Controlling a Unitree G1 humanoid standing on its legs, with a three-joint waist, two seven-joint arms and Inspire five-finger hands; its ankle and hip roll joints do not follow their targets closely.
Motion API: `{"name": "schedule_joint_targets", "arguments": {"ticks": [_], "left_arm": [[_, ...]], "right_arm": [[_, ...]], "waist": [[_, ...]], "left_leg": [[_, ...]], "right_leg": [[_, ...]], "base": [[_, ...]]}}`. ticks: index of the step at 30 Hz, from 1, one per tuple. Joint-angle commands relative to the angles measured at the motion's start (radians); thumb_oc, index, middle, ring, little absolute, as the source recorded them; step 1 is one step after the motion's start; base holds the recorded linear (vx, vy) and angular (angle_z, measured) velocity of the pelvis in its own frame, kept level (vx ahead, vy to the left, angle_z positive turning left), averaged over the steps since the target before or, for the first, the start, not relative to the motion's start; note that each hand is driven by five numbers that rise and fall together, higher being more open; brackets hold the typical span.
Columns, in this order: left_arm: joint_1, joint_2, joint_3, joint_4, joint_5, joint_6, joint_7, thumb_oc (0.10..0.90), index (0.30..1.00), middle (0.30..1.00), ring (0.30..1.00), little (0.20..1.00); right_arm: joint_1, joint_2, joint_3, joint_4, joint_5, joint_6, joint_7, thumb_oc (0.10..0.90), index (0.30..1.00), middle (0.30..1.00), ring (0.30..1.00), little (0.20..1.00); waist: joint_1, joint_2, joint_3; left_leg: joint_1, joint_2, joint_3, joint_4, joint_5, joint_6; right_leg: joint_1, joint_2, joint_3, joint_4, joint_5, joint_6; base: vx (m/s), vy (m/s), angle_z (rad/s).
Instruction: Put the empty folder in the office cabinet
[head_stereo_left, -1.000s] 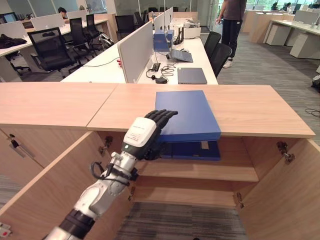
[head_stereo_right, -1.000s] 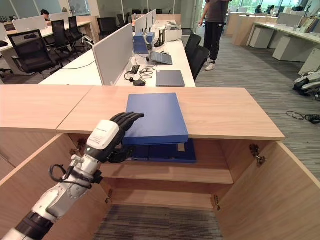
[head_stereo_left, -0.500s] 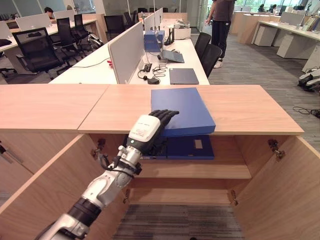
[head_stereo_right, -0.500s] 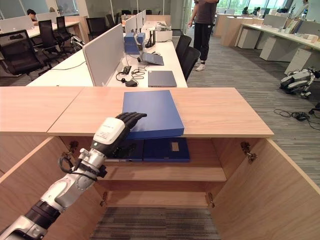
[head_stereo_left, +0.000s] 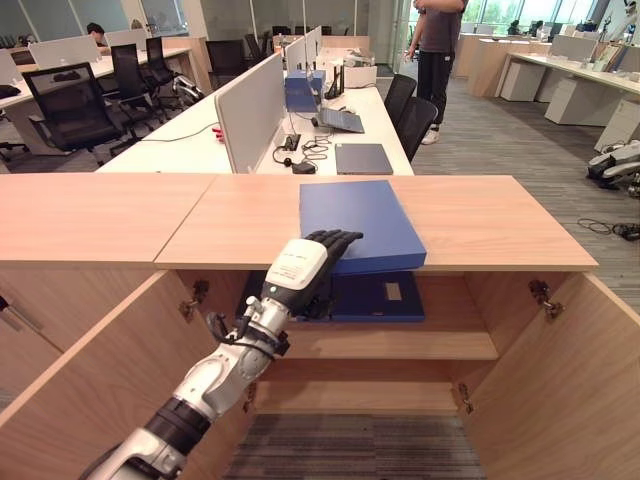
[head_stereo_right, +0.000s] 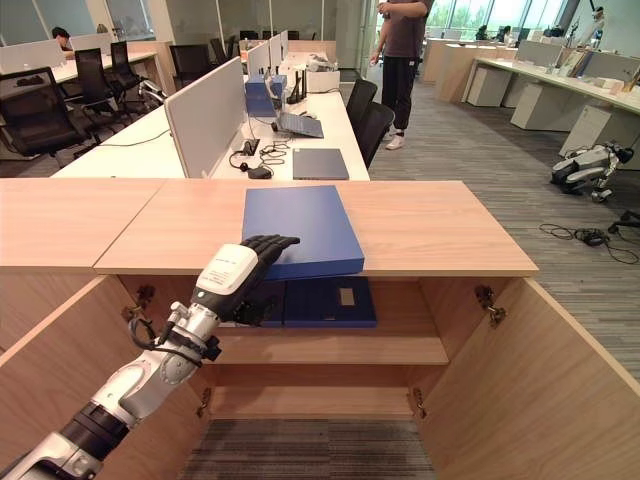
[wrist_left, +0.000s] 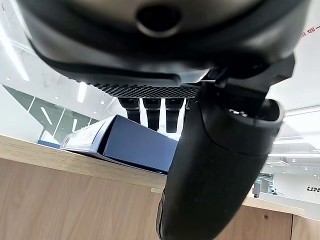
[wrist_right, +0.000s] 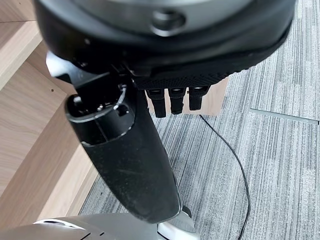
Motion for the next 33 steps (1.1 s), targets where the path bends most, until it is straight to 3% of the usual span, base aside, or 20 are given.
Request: {"name": "schedule_joint_targets", "arguments": {"ticks": [1,13,14,22,33], "left_arm": [[-0.235,-0.039,0.022,0.048,-0.009,-0.008,0.050,0.800,0.900,0.900,0.900,0.900],[-0.256,-0.034,0.020,0.092,-0.014,0.009,0.063,0.800,0.900,0.900,0.900,0.900],[-0.262,-0.031,0.019,0.095,-0.014,0.011,0.062,0.400,0.300,0.300,0.300,0.300],[-0.301,0.021,-0.007,0.069,0.085,0.021,0.050,0.400,0.300,0.300,0.300,0.300],[-0.281,0.027,0.032,0.005,0.063,0.015,0.048,0.400,0.300,0.300,0.300,0.300]], "right_arm": [[-0.065,-0.055,0.041,0.029,-0.022,-0.015,-0.035,0.800,0.900,0.900,0.900,0.900],[-0.065,-0.060,0.039,0.037,-0.016,-0.014,-0.035,0.800,0.900,0.900,0.900,0.900],[-0.064,-0.060,0.038,0.036,-0.015,-0.014,-0.035,0.800,0.900,0.900,0.900,0.900],[-0.061,-0.059,0.032,0.031,0.004,-0.022,-0.024,0.800,0.900,0.900,0.900,0.900],[-0.061,-0.053,0.015,0.021,0.037,-0.025,-0.019,0.800,0.900,0.900,0.900,0.900]], "waist": [[-0.009,0.010,-0.002],[-0.015,0.008,-0.003],[-0.015,0.008,-0.003],[-0.013,0.007,-0.002],[-0.007,0.003,-0.003]], "left_leg": [[0.018,0.038,-0.019,-0.002,-0.076,-0.027],[0.020,0.039,-0.013,-0.002,-0.076,-0.026],[0.020,0.039,-0.013,-0.002,-0.076,-0.026],[0.017,0.038,-0.016,-0.002,-0.076,-0.026],[0.016,0.035,-0.017,-0.002,-0.076,-0.023]], "right_leg": [[0.025,-0.062,-0.006,0.116,-0.186,0.081],[0.021,-0.062,-0.003,0.121,-0.187,0.081],[0.020,-0.062,-0.004,0.122,-0.187,0.081],[0.018,-0.064,-0.003,0.126,-0.188,0.084],[0.016,-0.067,-0.004,0.127,-0.187,0.084]], "base": [[0.00,0.000,0.00],[0.00,0.001,-0.01],[0.01,0.006,-0.04],[0.01,0.002,-0.02],[0.00,0.000,0.00]]}}
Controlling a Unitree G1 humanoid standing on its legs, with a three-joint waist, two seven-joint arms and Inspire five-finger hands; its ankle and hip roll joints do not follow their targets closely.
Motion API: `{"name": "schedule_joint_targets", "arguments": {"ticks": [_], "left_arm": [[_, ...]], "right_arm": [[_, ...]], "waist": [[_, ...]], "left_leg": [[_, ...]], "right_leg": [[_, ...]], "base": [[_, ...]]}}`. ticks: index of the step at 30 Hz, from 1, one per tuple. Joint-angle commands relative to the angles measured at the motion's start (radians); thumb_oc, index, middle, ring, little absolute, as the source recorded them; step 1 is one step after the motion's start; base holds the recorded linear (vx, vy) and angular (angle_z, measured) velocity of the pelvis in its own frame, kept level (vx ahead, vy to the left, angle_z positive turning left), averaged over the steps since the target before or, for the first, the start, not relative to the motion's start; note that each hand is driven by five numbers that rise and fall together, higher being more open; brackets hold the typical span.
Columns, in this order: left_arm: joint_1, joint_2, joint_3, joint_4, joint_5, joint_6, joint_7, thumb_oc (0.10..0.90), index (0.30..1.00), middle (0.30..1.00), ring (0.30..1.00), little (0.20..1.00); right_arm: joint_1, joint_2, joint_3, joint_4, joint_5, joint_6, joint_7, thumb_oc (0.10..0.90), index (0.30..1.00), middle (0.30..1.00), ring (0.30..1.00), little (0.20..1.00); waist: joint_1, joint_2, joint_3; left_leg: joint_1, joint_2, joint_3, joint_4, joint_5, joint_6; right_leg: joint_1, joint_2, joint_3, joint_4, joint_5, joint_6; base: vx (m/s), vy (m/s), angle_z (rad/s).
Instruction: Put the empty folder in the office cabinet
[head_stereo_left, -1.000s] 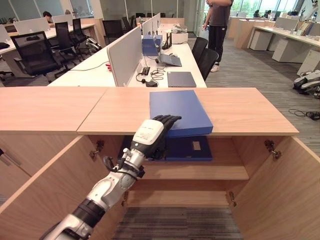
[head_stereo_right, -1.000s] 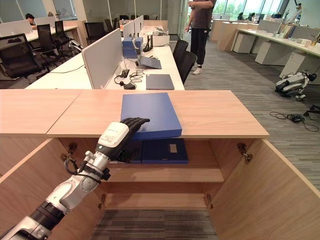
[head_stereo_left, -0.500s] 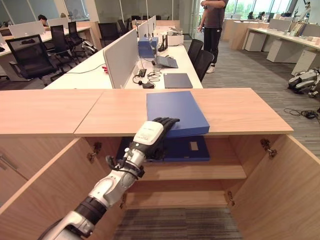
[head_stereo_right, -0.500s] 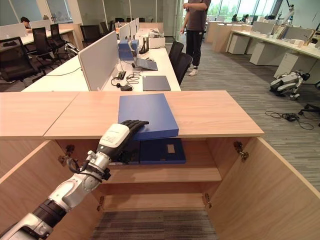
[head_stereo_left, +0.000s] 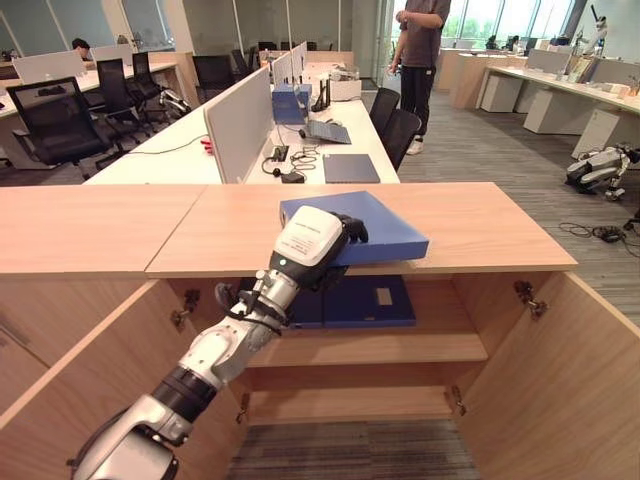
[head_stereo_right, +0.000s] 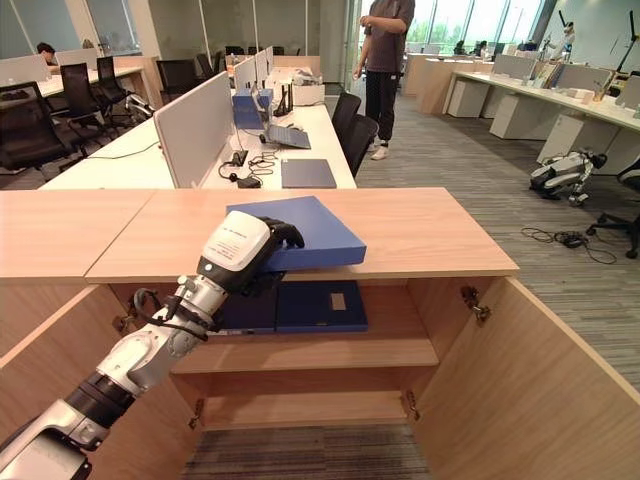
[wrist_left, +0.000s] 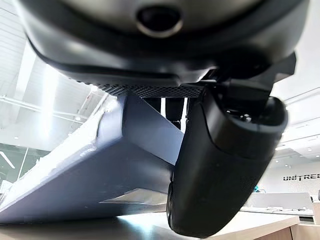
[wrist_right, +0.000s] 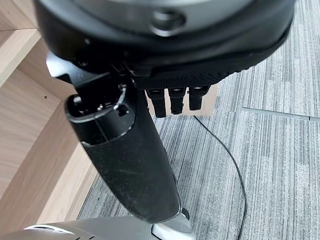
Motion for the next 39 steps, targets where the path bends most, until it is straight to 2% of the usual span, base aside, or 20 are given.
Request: {"name": "schedule_joint_targets", "arguments": {"ticks": [1,8,13,17,20,21,22,24,27,28,29,30,31,34,36,38,39], "left_arm": [[-0.114,0.016,0.070,-0.034,-0.059,-0.004,0.008,0.400,0.300,0.300,0.300,0.300],[-0.057,0.020,0.145,-0.158,-0.120,-0.026,-0.002,0.400,0.300,0.300,0.300,0.300],[0.001,0.007,0.236,-0.316,-0.230,-0.058,-0.016,0.400,0.300,0.300,0.300,0.300],[0.043,-0.023,0.347,-0.480,-0.473,-0.101,-0.028,0.400,0.300,0.300,0.300,0.300],[0.057,-0.049,0.408,-0.529,-0.703,-0.139,-0.020,0.400,0.300,0.300,0.300,0.300],[0.062,-0.059,0.442,-0.550,-0.840,-0.165,-0.030,0.400,0.300,0.300,0.300,0.300],[0.064,-0.058,0.445,-0.552,-0.842,-0.164,-0.031,0.400,0.300,0.300,0.300,0.300],[0.066,-0.060,0.483,-0.560,-0.980,-0.189,-0.037,0.400,0.300,0.300,0.300,0.300],[0.074,-0.065,0.537,-0.611,-1.199,-0.235,-0.101,0.400,0.300,0.300,0.300,0.300],[0.075,-0.080,0.561,-0.614,-1.320,-0.254,-0.131,0.400,0.300,0.300,0.300,0.300],[0.075,-0.080,0.562,-0.614,-1.322,-0.254,-0.133,0.400,0.300,0.300,0.300,0.300],[0.076,-0.090,0.565,-0.619,-1.378,-0.261,-0.155,0.400,0.300,0.300,0.300,0.300],[0.089,-0.104,0.568,-0.635,-1.494,-0.267,-0.204,0.400,0.300,0.300,0.300,0.300],[0.126,-0.104,0.581,-0.647,-1.641,-0.267,-0.279,0.400,0.300,0.300,0.300,0.300],[0.142,-0.104,0.592,-0.648,-1.679,-0.268,-0.300,0.400,0.300,0.300,0.300,0.300],[0.201,-0.109,0.608,-0.649,-1.775,-0.258,-0.347,0.400,0.300,0.300,0.300,0.300],[0.201,-0.109,0.608,-0.648,-1.776,-0.259,-0.348,0.400,0.300,0.300,0.300,0.300]], "right_arm": [[-0.063,-0.052,0.014,-0.007,0.035,-0.025,-0.023,0.800,0.900,0.900,0.900,0.900],[-0.063,-0.041,0.005,-0.002,0.049,-0.022,-0.020,0.800,0.900,0.900,0.900,0.900],[-0.065,-0.031,0.007,0.001,0.047,-0.019,-0.019,0.800,0.900,0.900,0.900,0.900],[-0.072,-0.027,0.010,0.000,0.040,-0.014,-0.009,0.800,0.900,0.900,0.900,0.900],[-0.082,-0.032,0.012,-0.011,0.039,-0.009,0.001,0.800,0.900,0.900,0.900,0.900],[-0.091,-0.037,0.010,-0.016,0.039,-0.007,0.007,0.800,0.900,0.900,0.900,0.900],[-0.092,-0.038,0.011,-0.016,0.039,-0.007,0.007,0.800,0.900,0.900,0.900,0.900],[-0.100,-0.046,0.011,-0.023,0.033,-0.002,0.014,0.800,0.900,0.900,0.900,0.900],[-0.107,-0.051,0.023,-0.033,0.022,-0.001,0.032,0.800,0.900,0.900,0.900,0.900],[-0.108,-0.052,0.033,-0.036,0.014,0.005,0.040,0.800,0.900,0.900,0.900,0.900],[-0.108,-0.052,0.033,-0.036,0.014,0.005,0.040,0.800,0.900,0.900,0.900,0.900],[-0.108,-0.051,0.038,-0.038,0.011,0.006,0.044,0.800,0.900,0.900,0.900,0.900],[-0.113,-0.050,0.049,-0.042,0.004,0.009,0.054,0.800,0.900,0.900,0.900,0.900],[-0.119,-0.040,0.067,-0.055,0.000,0.003,0.071,0.800,0.900,0.900,0.900,0.900],[-0.123,-0.037,0.070,-0.063,0.007,-0.001,0.076,0.800,0.900,0.900,0.900,0.900],[-0.138,-0.018,0.056,-0.124,0.112,-0.030,0.100,0.800,0.900,0.900,0.900,0.900],[-0.137,-0.019,0.057,-0.124,0.112,-0.030,0.100,0.800,0.900,0.900,0.900,0.900]], "waist": [[0.007,0.014,0.024],[0.018,0.015,0.023],[0.029,0.015,0.024],[0.043,0.017,0.024],[0.046,0.020,0.022],[0.049,0.022,0.022],[0.048,0.022,0.022],[0.048,0.026,0.020],[0.050,0.029,0.017],[0.054,0.032,0.016],[0.053,0.032,0.016],[0.053,0.033,0.016],[0.058,0.034,0.016],[0.064,0.035,0.015],[0.065,0.035,0.014],[0.074,0.035,0.016],[0.074,0.035,0.016]], "left_leg": [[0.006,0.034,-0.035,-0.001,-0.074,-0.024],[0.005,0.029,-0.038,-0.001,-0.074,-0.021],[0.006,0.028,-0.042,-0.001,-0.073,-0.019],[0.004,0.025,-0.047,-0.001,-0.069,-0.019],[0.004,0.024,-0.048,0.001,-0.068,-0.017],[0.004,0.023,-0.048,0.002,-0.067,-0.017],[0.004,0.023,-0.047,0.002,-0.067,-0.017],[0.004,0.021,-0.048,0.003,-0.068,-0.016],[0.003,0.020,-0.049,0.004,-0.067,-0.018],[0.004,0.019,-0.049,0.004,-0.067,-0.018],[0.004,0.019,-0.049,0.004,-0.067,-0.018],[0.005,0.017,-0.050,0.004,-0.068,-0.018],[0.005,0.015,-0.051,0.004,-0.069,-0.018],[0.003,0.013,-0.055,0.005,-0.069,-0.017],[0.001,0.012,-0.056,0.005,-0.069,-0.016],[-0.002,0.009,-0.058,0.004,-0.068,-0.015],[-0.002,0.009,-0.058,0.004,-0.068,-0.015]], "right_leg": [[0.018,-0.068,-0.019,0.127,-0.187,0.084],[0.022,-0.069,-0.023,0.126,-0.187,0.082],[0.023,-0.071,-0.026,0.127,-0.187,0.079],[0.024,-0.072,-0.029,0.130,-0.187,0.077],[0.024,-0.072,-0.028,0.132,-0.187,0.076],[0.025,-0.073,-0.030,0.134,-0.188,0.076],[0.025,-0.073,-0.030,0.134,-0.189,0.076],[0.024,-0.073,-0.030,0.137,-0.190,0.075],[0.025,-0.076,-0.031,0.139,-0.190,0.076],[0.027,-0.079,-0.032,0.140,-0.191,0.076],[0.027,-0.079,-0.032,0.140,-0.191,0.076],[0.028,-0.080,-0.032,0.140,-0.191,0.076],[0.031,-0.081,-0.034,0.138,-0.192,0.075],[0.034,-0.083,-0.034,0.135,-0.192,0.077],[0.033,-0.085,-0.034,0.134,-0.191,0.077],[0.031,-0.087,-0.035,0.132,-0.188,0.077],[0.031,-0.087,-0.035,0.132,-0.188,0.077]], "base": [[0.00,0.000,0.00],[0.00,0.000,0.00],[0.00,0.000,0.00],[0.00,0.000,0.00],[0.00,0.000,0.00],[0.00,0.000,0.00],[0.00,0.000,0.00],[-0.01,0.008,0.08],[-0.01,0.004,0.04],[0.00,0.000,0.00],[0.00,0.000,0.00],[-0.02,0.014,0.03],[-0.02,0.018,0.04],[0.00,0.000,0.00],[0.00,0.000,0.00],[0.00,0.000,0.00],[0.00,0.000,0.00]]}}
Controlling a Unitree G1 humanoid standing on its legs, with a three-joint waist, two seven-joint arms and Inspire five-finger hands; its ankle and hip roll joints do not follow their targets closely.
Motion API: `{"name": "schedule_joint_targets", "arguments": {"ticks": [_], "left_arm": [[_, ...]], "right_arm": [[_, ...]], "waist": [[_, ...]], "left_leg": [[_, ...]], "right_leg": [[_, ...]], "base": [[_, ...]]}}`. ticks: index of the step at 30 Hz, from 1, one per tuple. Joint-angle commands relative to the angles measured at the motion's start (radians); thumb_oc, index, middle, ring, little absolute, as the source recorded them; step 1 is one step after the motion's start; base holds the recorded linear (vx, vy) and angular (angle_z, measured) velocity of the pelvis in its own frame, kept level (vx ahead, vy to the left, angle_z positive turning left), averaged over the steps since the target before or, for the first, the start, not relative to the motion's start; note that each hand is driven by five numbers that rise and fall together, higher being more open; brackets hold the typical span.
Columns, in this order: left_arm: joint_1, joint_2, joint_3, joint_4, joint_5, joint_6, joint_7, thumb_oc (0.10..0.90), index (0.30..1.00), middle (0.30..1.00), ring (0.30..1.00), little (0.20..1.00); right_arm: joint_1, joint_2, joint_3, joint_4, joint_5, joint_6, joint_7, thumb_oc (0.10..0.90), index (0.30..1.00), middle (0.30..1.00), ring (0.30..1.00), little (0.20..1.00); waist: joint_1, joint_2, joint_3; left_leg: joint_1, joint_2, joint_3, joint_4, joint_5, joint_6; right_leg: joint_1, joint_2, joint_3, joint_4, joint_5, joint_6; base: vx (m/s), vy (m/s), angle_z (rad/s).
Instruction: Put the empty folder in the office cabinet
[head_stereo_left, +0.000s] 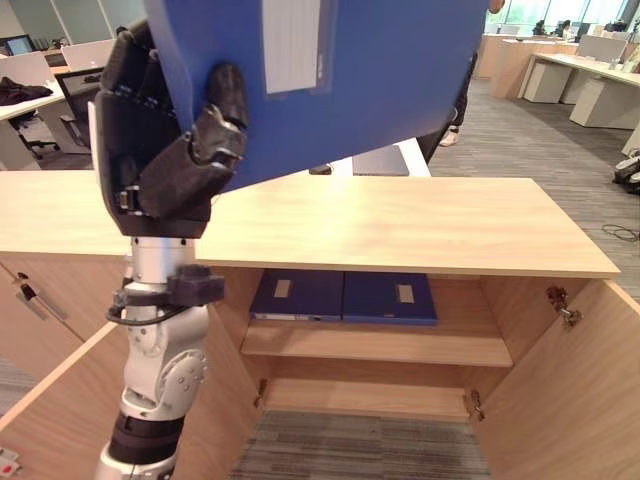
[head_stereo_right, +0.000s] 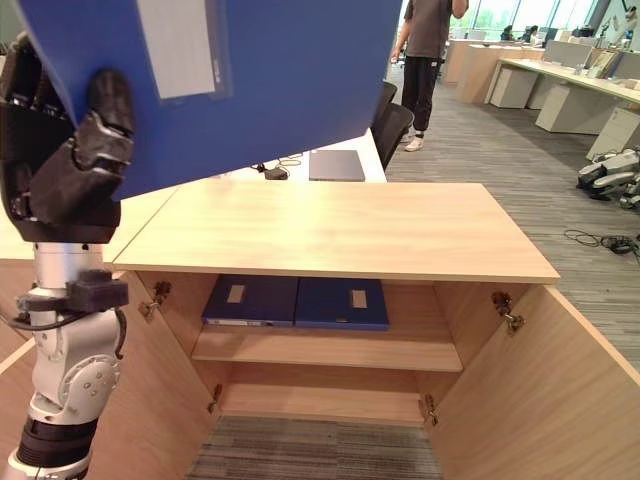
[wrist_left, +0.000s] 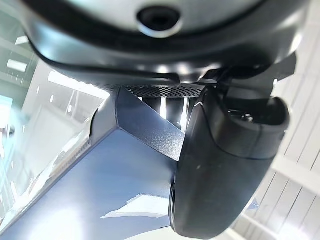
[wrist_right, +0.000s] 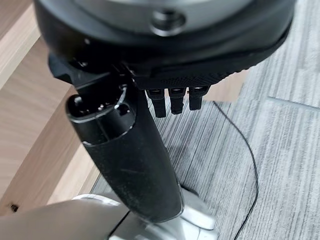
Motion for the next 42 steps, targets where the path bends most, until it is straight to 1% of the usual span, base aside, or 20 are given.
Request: {"name": "schedule_joint_targets", "arguments": {"ticks": [1,2,3,4,5,6,7,8,9,11,12,13,14,15,16,17,21,29,37,42], "left_arm": [[-0.016,-0.014,0.078,-0.044,-0.144,-0.070,-0.072,0.400,0.300,0.300,0.300,0.300],[0.002,-0.016,0.081,-0.037,-0.180,-0.058,-0.093,0.400,0.300,0.300,0.300,0.300],[0.002,-0.016,0.081,-0.036,-0.181,-0.058,-0.095,0.400,0.300,0.300,0.300,0.300],[0.023,-0.031,0.083,-0.012,-0.273,-0.046,-0.118,0.400,0.300,0.300,0.300,0.300],[0.030,-0.035,0.075,0.004,-0.306,-0.052,-0.119,0.400,0.300,0.300,0.300,0.300],[0.041,-0.039,0.075,0.013,-0.339,-0.045,-0.129,0.400,0.300,0.300,0.300,0.300],[0.042,-0.039,0.075,0.014,-0.340,-0.046,-0.130,0.400,0.300,0.300,0.300,0.300],[0.077,-0.055,0.061,0.025,-0.408,-0.036,-0.132,0.400,0.300,0.300,0.300,0.300],[0.079,-0.055,0.062,0.026,-0.409,-0.036,-0.133,0.400,0.300,0.300,0.300,0.300],[0.115,-0.078,0.035,0.016,-0.453,-0.019,-0.143,0.400,0.300,0.300,0.300,0.300],[0.131,-0.085,0.025,0.019,-0.472,-0.009,-0.148,0.400,0.300,0.300,0.300,0.300],[0.131,-0.085,0.025,0.019,-0.473,-0.009,-0.148,0.400,0.300,0.300,0.300,0.300],[0.147,-0.088,0.016,0.020,-0.487,-0.002,-0.156,0.400,0.300,0.300,0.300,0.300],[0.177,-0.096,-0.003,0.022,-0.503,0.021,-0.166,0.400,0.300,0.300,0.300,0.300],[0.177,-0.096,-0.003,0.022,-0.503,0.021,-0.166,0.400,0.300,0.300,0.300,0.300],[0.201,-0.101,-0.025,0.026,-0.515,0.045,-0.174,0.400,0.300,0.300,0.300,0.300],[0.228,-0.110,-0.081,0.039,-0.525,0.084,-0.181,0.400,0.300,0.300,0.300,0.300],[0.242,-0.128,-0.183,0.073,-0.497,0.126,-0.175,0.400,0.300,0.300,0.300,0.300],[0.239,-0.130,-0.236,0.097,-0.443,0.145,-0.164,0.400,0.300,0.300,0.300,0.300],[0.236,-0.135,-0.255,0.119,-0.422,0.155,-0.162,0.400,0.300,0.300,0.300,0.300]], "right_arm": [[-0.105,0.004,0.009,-0.162,0.265,-0.089,0.064,0.800,0.900,0.900,0.900,0.900],[-0.107,0.015,0.001,-0.220,0.374,-0.109,0.108,0.800,0.900,0.900,0.900,0.900],[-0.106,0.014,0.002,-0.221,0.375,-0.109,0.108,0.800,0.900,0.900,0.900,0.900],[-0.109,0.036,0.007,-0.366,0.636,-0.138,0.208,0.800,0.900,0.900,0.900,0.900],[-0.103,0.041,0.020,-0.472,0.770,-0.134,0.269,0.800,0.900,0.900,0.900,0.900],[-0.095,0.043,0.035,-0.548,0.862,-0.138,0.307,0.800,0.900,0.900,0.900,0.900],[-0.093,0.042,0.036,-0.550,0.862,-0.137,0.307,0.800,0.900,0.900,0.900,0.900],[-0.081,0.038,0.069,-0.776,1.071,-0.140,0.378,0.800,0.900,0.900,0.900,0.900],[-0.079,0.037,0.070,-0.778,1.072,-0.139,0.377,0.800,0.900,0.900,0.900,0.900],[-0.090,0.033,0.104,-0.972,1.219,-0.153,0.421,0.800,0.900,0.900,0.900,0.900],[-0.098,0.027,0.122,-1.034,1.269,-0.165,0.437,0.800,0.900,0.900,0.900,0.900],[-0.098,0.027,0.122,-1.034,1.269,-0.165,0.437,0.800,0.900,0.900,0.900,0.900],[-0.113,0.016,0.138,-1.106,1.297,-0.180,0.448,0.800,0.900,0.900,0.900,0.900],[-0.152,0.002,0.161,-1.217,1.334,-0.200,0.468,0.800,0.900,0.900,0.900,0.900],[-0.152,0.002,0.161,-1.217,1.334,-0.200,0.468,0.800,0.900,0.900,0.900,0.900],[-0.189,0.002,0.181,-1.281,1.357,-0.218,0.472,0.800,0.900,0.900,0.900,0.900],[-0.278,0.027,0.233,-1.352,1.368,-0.243,0.455,0.800,0.900,0.900,0.900,0.900],[-0.394,0.099,0.297,-1.369,1.373,-0.274,0.423,0.800,0.900,0.900,0.900,0.900],[-0.453,0.141,0.315,-1.365,1.372,-0.306,0.386,0.800,0.900,0.900,0.900,0.900],[-0.477,0.157,0.307,-1.378,1.370,-0.325,0.371,0.800,0.900,0.900,0.900,0.900]], "waist": [[0.003,-0.004,-0.008],[0.006,-0.005,-0.007],[0.006,-0.005,-0.006],[0.011,-0.005,-0.004],[0.013,-0.005,-0.001],[0.016,-0.006,0.001],[0.015,-0.005,0.002],[0.020,-0.007,0.004],[0.020,-0.006,0.004],[0.022,-0.007,0.007],[0.023,-0.007,0.008],[0.023,-0.007,0.008],[0.025,-0.006,0.008],[0.025,-0.006,0.007],[0.025,-0.006,0.007],[0.026,-0.006,0.005],[0.032,-0.006,0.004],[0.042,-0.007,0.004],[0.049,-0.006,0.003],[0.052,-0.006,0.002]], "left_leg": [[0.010,0.009,-0.035,0.004,-0.066,-0.015],[0.009,0.007,-0.036,0.005,-0.066,-0.014],[0.010,0.007,-0.035,0.005,-0.066,-0.014],[0.008,0.006,-0.036,0.005,-0.064,-0.014],[0.008,0.006,-0.035,0.004,-0.063,-0.014],[0.007,0.005,-0.036,0.005,-0.062,-0.015],[0.012,0.006,-0.035,0.005,-0.068,-0.015],[0.007,0.005,-0.038,0.005,-0.064,-0.016],[0.008,0.005,-0.038,0.005,-0.064,-0.016],[0.004,0.003,-0.041,0.006,-0.062,-0.015],[0.003,0.002,-0.041,0.006,-0.062,-0.014],[0.003,0.002,-0.041,0.006,-0.062,-0.014],[0.002,0.002,-0.043,0.007,-0.062,-0.012],[0.001,0.001,-0.043,0.008,-0.062,-0.009],[0.001,0.001,-0.043,0.008,-0.062,-0.009],[-0.001,-0.001,-0.042,0.009,-0.063,-0.006],[0.004,-0.003,-0.041,0.008,-0.072,-0.001],[0.002,-0.006,-0.042,0.009,-0.074,0.005],[-0.002,-0.009,-0.046,0.010,-0.073,0.009],[-0.006,-0.010,-0.047,0.009,-0.072,0.010]], "right_leg": [[0.021,-0.087,-0.017,0.131,-0.189,0.079],[0.020,-0.088,-0.015,0.132,-0.188,0.079],[0.021,-0.088,-0.014,0.132,-0.188,0.079],[0.017,-0.088,-0.012,0.133,-0.186,0.080],[0.016,-0.089,-0.013,0.133,-0.185,0.080],[0.014,-0.090,-0.014,0.134,-0.184,0.081],[0.019,-0.089,-0.014,0.134,-0.190,0.081],[0.014,-0.091,-0.016,0.135,-0.188,0.083],[0.016,-0.090,-0.016,0.136,-0.189,0.083],[0.011,-0.093,-0.016,0.136,-0.186,0.085],[0.010,-0.093,-0.016,0.138,-0.187,0.084],[0.010,-0.093,-0.016,0.138,-0.187,0.084],[0.007,-0.094,-0.016,0.140,-0.187,0.085],[0.006,-0.096,-0.014,0.142,-0.185,0.085],[0.006,-0.096,-0.014,0.142,-0.186,0.085],[0.004,-0.098,-0.014,0.143,-0.184,0.084],[0.007,-0.099,-0.010,0.148,-0.195,0.084],[0.003,-0.101,-0.008,0.149,-0.192,0.081],[-0.001,-0.102,-0.007,0.150,-0.190,0.079],[-0.002,-0.103,-0.010,0.148,-0.189,0.079]], "base": [[0.00,0.000,0.00],[0.00,0.000,0.00],[0.00,0.000,0.00],[0.00,0.000,0.00],[-0.02,0.036,-0.03],[0.00,0.000,0.00],[0.00,0.000,0.00],[0.01,0.017,0.03],[-0.02,0.024,0.07],[-0.01,0.019,0.12],[0.00,0.016,0.09],[0.00,0.014,0.04],[0.00,0.026,0.05],[0.00,0.000,0.00],[0.00,0.034,0.05],[0.00,0.020,0.04],[0.01,0.015,0.04],[0.00,0.000,0.00],[0.00,0.000,0.00],[0.00,0.000,0.00]]}}
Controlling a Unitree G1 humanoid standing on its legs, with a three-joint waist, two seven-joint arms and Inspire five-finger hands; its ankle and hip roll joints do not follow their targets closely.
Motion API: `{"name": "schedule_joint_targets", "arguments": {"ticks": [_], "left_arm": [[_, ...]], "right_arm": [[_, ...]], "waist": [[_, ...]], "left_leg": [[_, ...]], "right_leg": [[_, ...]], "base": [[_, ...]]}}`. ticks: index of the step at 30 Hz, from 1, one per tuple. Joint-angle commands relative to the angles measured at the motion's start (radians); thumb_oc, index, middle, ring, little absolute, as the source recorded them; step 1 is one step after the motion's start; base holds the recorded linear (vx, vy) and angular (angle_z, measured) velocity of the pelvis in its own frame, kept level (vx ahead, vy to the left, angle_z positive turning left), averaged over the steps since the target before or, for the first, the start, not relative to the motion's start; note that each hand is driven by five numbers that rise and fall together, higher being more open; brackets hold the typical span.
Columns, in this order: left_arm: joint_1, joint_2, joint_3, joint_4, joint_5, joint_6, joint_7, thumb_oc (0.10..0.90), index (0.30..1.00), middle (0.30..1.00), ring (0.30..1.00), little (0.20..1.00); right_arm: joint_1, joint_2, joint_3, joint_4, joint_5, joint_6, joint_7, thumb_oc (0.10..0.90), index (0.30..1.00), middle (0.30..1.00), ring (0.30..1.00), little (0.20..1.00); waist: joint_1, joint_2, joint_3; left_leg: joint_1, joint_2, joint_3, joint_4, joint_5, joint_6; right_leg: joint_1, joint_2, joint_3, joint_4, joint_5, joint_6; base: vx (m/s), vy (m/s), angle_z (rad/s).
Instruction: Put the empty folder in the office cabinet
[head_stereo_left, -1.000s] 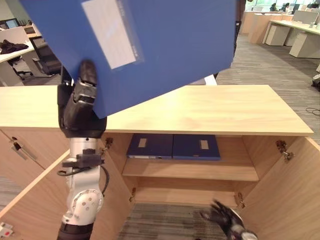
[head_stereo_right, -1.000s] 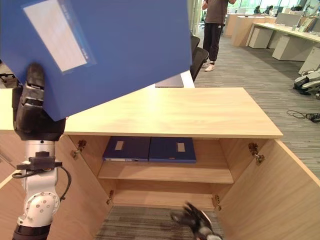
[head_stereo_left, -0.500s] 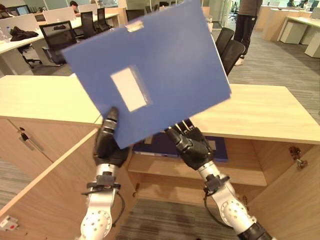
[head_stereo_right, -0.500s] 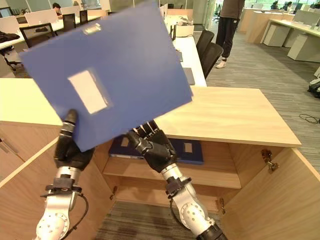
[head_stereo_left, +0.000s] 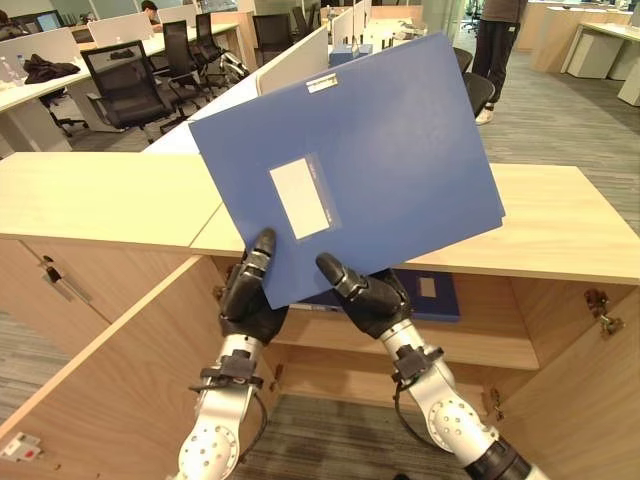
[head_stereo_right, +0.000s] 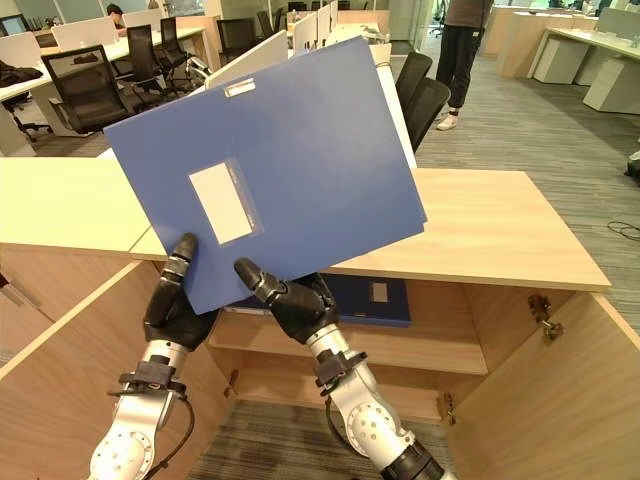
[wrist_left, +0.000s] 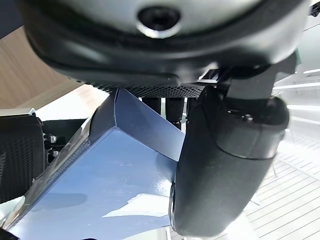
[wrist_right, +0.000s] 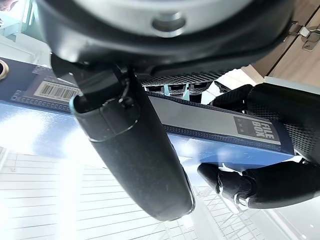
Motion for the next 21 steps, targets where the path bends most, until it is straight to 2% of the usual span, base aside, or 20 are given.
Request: {"name": "schedule_joint_targets", "arguments": {"ticks": [1,7,13,21], "left_arm": [[-0.111,0.024,-0.041,-0.034,0.087,-0.009,-0.068,0.400,0.300,0.300,0.300,0.300],[-0.081,0.030,-0.022,-0.021,0.111,0.010,-0.084,0.400,0.300,0.300,0.300,0.300],[-0.072,0.029,-0.001,-0.014,0.122,0.011,-0.089,0.400,0.300,0.300,0.300,0.300],[-0.070,0.025,0.009,-0.008,0.136,0.010,-0.090,0.400,0.300,0.300,0.300,0.300]], "right_arm": [[-0.206,0.146,-0.023,-0.137,0.005,-0.097,0.043,0.800,0.900,0.900,0.900,0.900],[-0.236,0.140,-0.144,-0.143,-0.016,-0.165,-0.001,0.800,0.900,0.900,0.900,0.900],[-0.243,0.129,-0.229,-0.156,-0.034,-0.203,-0.030,0.800,0.900,0.900,0.900,0.900],[-0.234,0.126,-0.273,-0.164,-0.037,-0.222,-0.044,0.800,0.900,0.900,0.900,0.900]], "waist": [[0.005,-0.030,-0.030],[0.009,-0.031,-0.033],[0.011,-0.035,-0.037],[0.012,-0.036,-0.039]], "left_leg": [[0.008,0.006,-0.026,0.008,-0.073,-0.010],[0.005,0.005,-0.028,0.007,-0.074,-0.006],[0.002,0.005,-0.029,0.007,-0.075,-0.006],[0.001,0.003,-0.032,0.007,-0.077,-0.004]], "right_leg": [[0.005,-0.087,0.008,0.141,-0.180,0.081],[0.004,-0.088,0.006,0.135,-0.174,0.084],[0.007,-0.087,0.004,0.132,-0.174,0.085],[0.008,-0.086,0.004,0.131,-0.175,0.085]], "base": [[0.00,0.000,0.00],[0.00,0.000,0.00],[0.00,0.000,0.00],[0.00,0.000,0.00]]}}
